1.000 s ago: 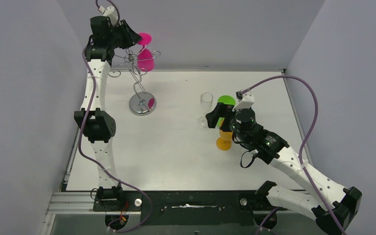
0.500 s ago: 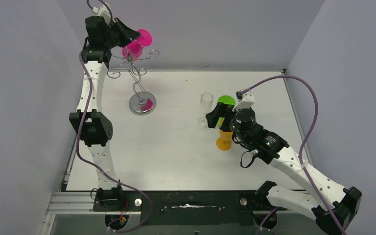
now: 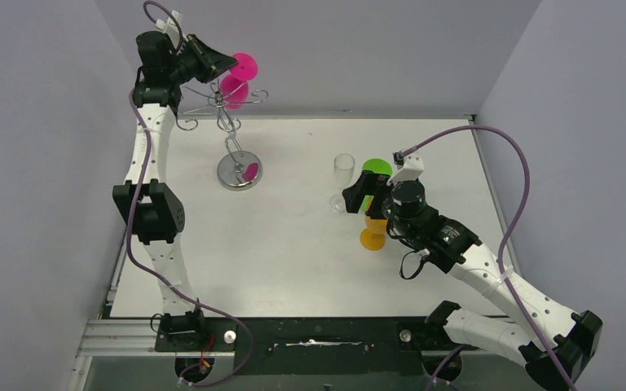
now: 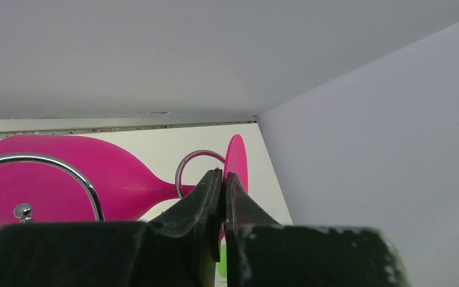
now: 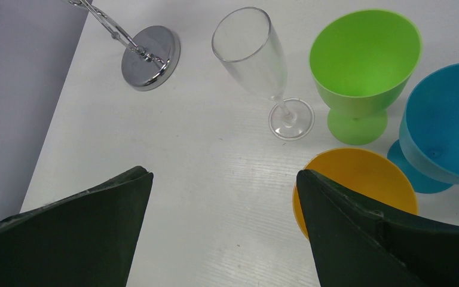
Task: Take the wine glass off the wine glass rack
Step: Pick up the wine glass from the wine rack.
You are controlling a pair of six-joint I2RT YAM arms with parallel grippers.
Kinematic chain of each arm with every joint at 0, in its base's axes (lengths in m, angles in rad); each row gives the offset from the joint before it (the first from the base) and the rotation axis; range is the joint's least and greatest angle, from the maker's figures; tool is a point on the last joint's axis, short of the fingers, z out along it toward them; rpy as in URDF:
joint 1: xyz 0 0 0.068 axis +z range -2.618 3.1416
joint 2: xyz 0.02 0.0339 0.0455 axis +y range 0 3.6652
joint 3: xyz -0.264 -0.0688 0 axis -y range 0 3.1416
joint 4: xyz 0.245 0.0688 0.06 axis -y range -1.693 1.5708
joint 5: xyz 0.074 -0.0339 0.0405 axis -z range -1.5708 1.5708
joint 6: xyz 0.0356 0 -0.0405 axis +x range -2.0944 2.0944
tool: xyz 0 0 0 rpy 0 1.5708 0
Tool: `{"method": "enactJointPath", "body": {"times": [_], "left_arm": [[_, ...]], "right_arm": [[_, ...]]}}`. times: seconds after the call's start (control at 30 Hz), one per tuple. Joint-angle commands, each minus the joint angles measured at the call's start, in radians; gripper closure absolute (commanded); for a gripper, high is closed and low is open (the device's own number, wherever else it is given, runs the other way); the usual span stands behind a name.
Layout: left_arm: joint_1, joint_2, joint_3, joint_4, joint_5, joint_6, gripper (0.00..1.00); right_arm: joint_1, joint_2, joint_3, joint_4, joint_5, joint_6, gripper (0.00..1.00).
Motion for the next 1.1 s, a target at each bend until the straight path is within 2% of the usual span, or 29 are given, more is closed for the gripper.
{"method": "enactJointPath", "body": {"times": [0.0, 0.3, 0.7, 0.93, 1.07], "left_arm": [[0.023, -0.033, -0.012, 0.095, 0.186, -0.074, 1.00], [0.025, -0.017, -0.107, 0.451, 0.359, -0.319, 1.00], [-0.037, -0.035, -0.152, 0.440, 0.396, -0.284, 1.00], [-0.084, -0.007, -0.100, 0.439, 0.359, -0.313, 1.00], [-0.091, -0.025, -0.114, 0.433, 0.333, -0.314, 1.00]], "right_arm": [[0.003, 0.014, 0.041, 0.037, 0.008, 0.016, 0.04], [0.004, 0.039, 0.054, 0.037, -0.004, 0.019, 0.04], [0.002, 0.056, 0.105, 0.151, -0.012, -0.100, 0.03], [0.001, 0.090, 0.132, 0.170, -0.008, -0.139, 0.03], [-0.066, 0.135, 0.176, 0.216, -0.118, -0.153, 0.05]]}}
